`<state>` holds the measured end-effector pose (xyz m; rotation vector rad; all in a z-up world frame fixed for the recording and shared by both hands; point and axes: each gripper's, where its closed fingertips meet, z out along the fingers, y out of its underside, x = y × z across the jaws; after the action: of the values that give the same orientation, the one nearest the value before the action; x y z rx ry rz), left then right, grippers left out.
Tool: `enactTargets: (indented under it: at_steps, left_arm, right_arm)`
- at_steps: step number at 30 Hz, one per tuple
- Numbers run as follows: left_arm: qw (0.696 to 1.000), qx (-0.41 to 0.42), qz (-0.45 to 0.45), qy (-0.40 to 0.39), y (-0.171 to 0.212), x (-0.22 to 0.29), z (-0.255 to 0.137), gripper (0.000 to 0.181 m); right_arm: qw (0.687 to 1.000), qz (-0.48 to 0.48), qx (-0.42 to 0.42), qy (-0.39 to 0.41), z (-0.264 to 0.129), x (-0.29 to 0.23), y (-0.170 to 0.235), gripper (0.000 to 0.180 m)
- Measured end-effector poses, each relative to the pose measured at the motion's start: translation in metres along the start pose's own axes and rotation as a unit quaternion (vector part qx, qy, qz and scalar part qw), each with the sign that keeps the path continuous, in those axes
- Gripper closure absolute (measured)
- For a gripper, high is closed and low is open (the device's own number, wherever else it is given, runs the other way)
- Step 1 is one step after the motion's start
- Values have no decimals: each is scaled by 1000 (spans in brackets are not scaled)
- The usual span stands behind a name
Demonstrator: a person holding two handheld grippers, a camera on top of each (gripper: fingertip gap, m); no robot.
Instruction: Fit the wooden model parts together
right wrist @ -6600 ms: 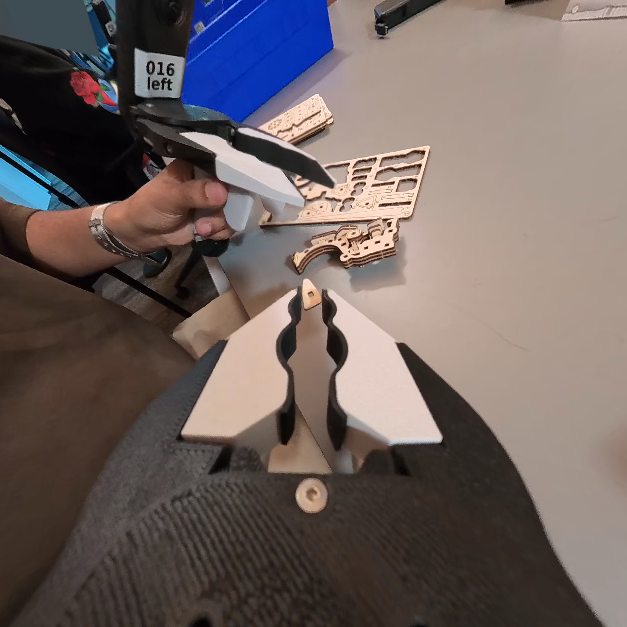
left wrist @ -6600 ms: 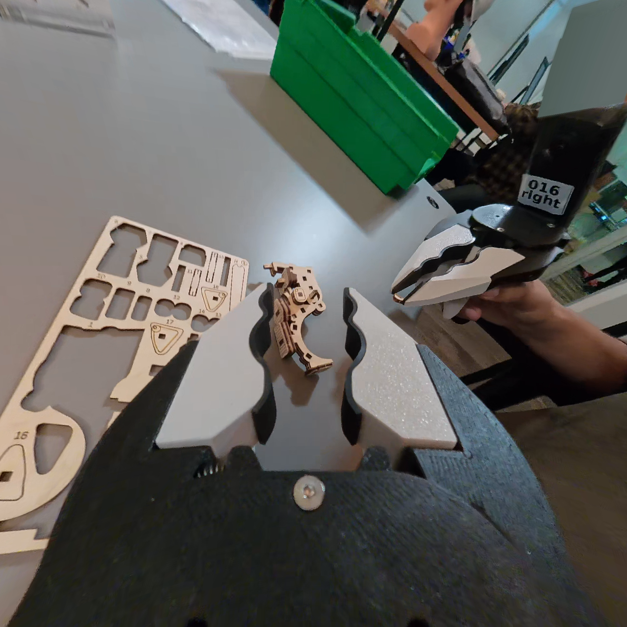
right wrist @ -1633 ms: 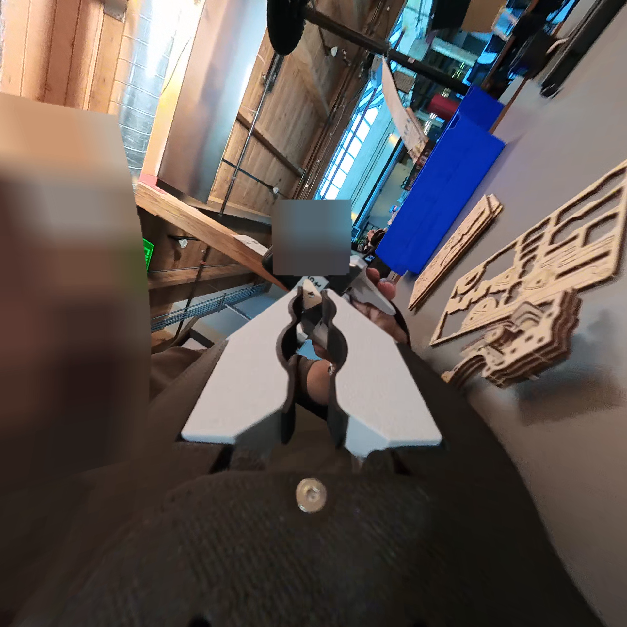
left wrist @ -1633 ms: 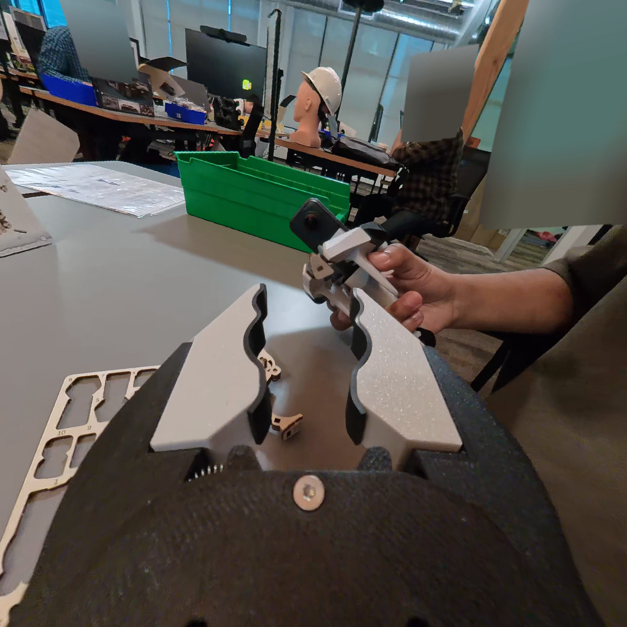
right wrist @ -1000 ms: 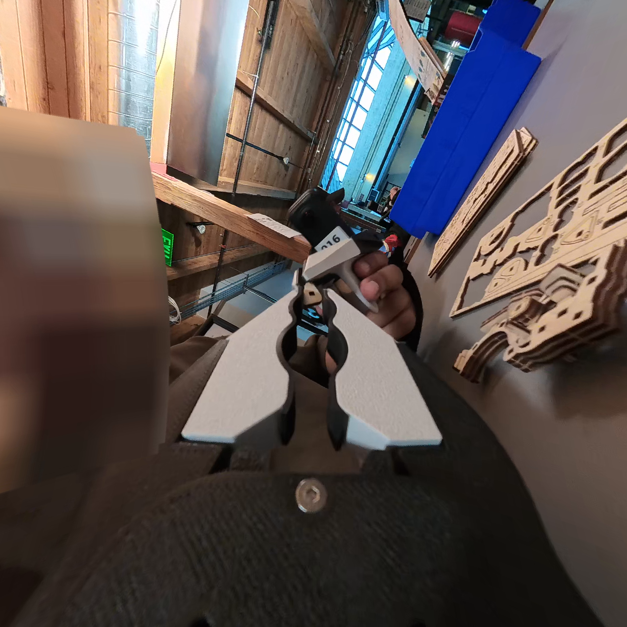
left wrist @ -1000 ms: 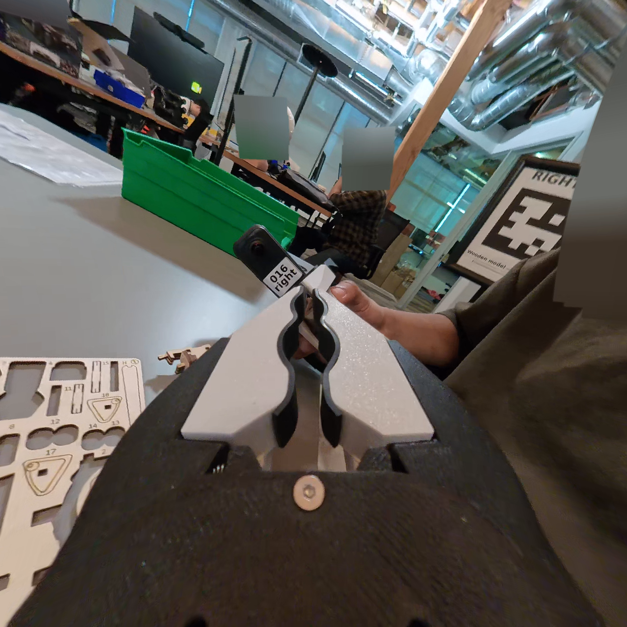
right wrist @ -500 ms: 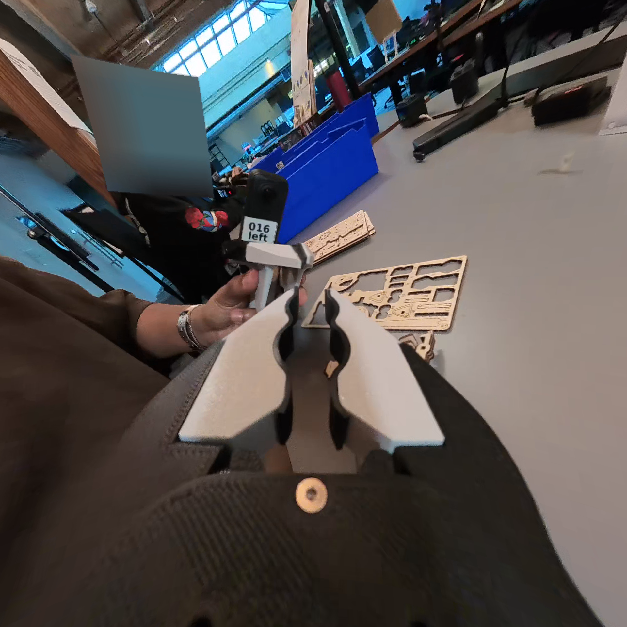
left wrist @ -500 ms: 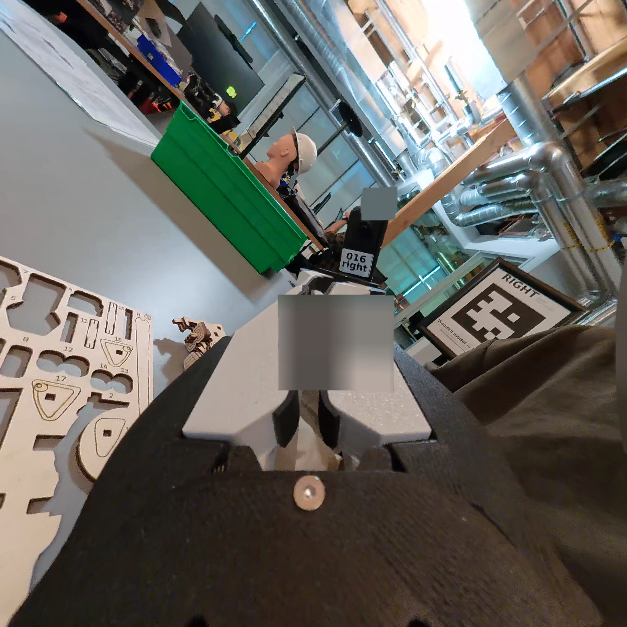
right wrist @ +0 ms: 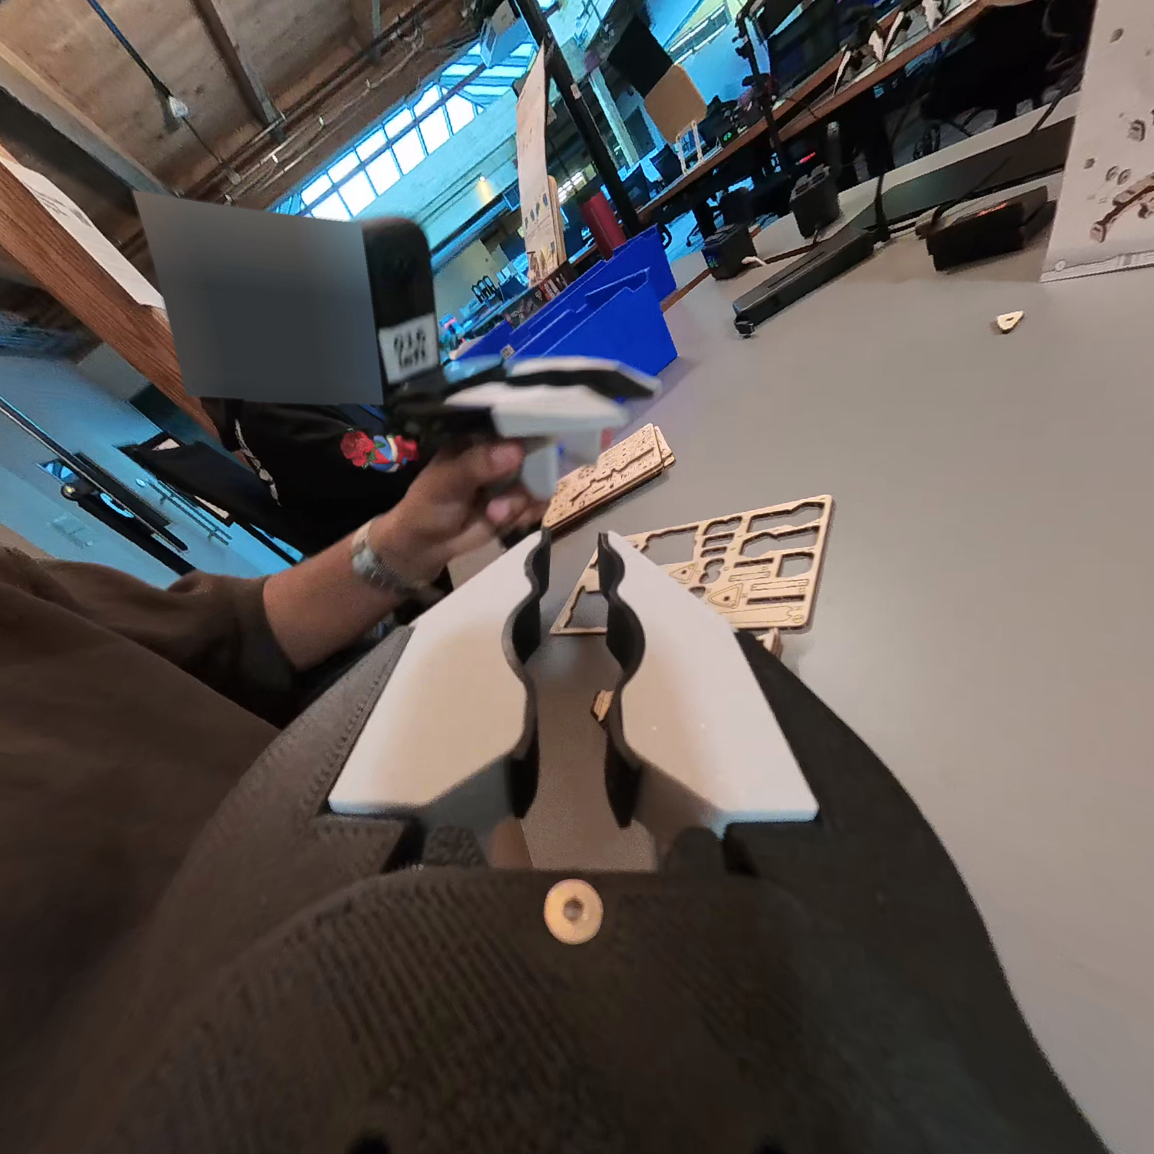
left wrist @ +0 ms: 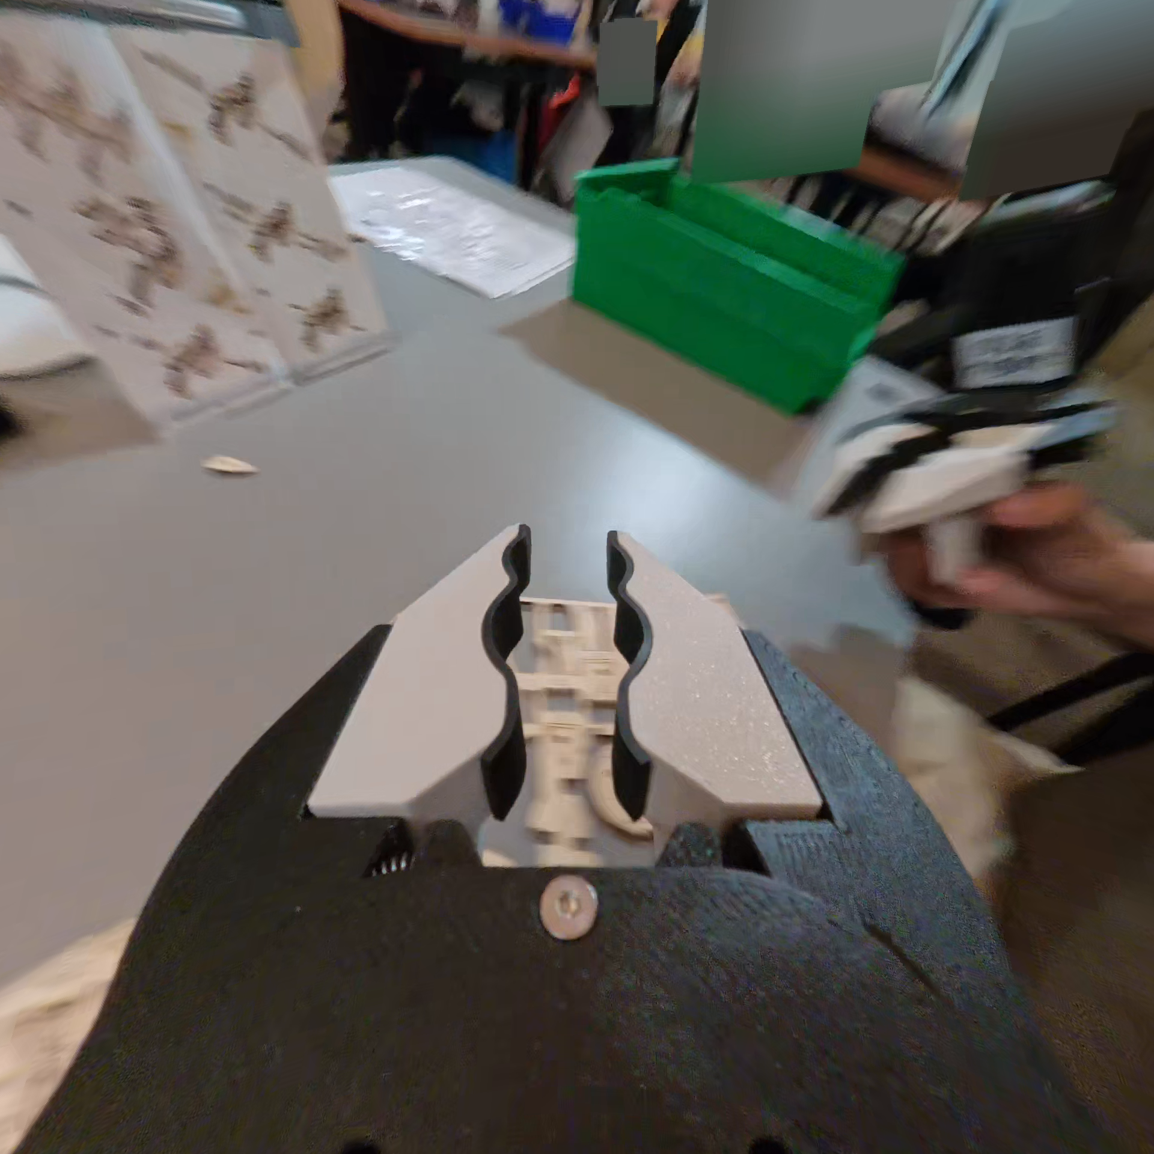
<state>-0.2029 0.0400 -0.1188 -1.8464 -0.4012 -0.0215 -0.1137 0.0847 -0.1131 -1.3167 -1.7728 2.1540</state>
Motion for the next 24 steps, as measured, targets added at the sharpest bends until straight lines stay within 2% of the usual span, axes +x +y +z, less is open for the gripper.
enactTargets:
  at_steps: [2, 4, 7, 9, 14, 15, 17, 24]
  left_arm:
    - [994, -55, 69, -64, -9, -47, 13, 163]
    - [982, -123, 92, -113, -9, -96, 34, 163]
    - [963, -224, 62, -134, 11, -148, 75, 155]
    - [957, -254, 31, -135, 25, -167, 98, 151]
    - [958, -244, 27, -152, 30, -180, 127, 149]
    - [958, -240, 29, -153, 29, -180, 129, 153]
    - [958, -245, 24, -145, 28, -177, 131, 181]
    - [953, -245, 94, -149, 23, -171, 134, 181]
  right_arm:
    - [1000, -1, 1, -3, -1, -3, -1, 167]
    - [1000, 0, 8, -5, -3, -4, -4, 167]
    - [1000, -5, 10, 3, -9, -2, -5, 167]
    - [1000, -12, 7, 14, -15, 2, -4, 167]
    - [999, -16, 18, 44, -35, 15, -5, 167]
    - [999, -12, 21, 48, -39, 17, -5, 167]
    - [998, 5, 29, 51, -47, 21, -6, 167]
    - [995, 39, 64, 61, -68, 26, -11, 167]
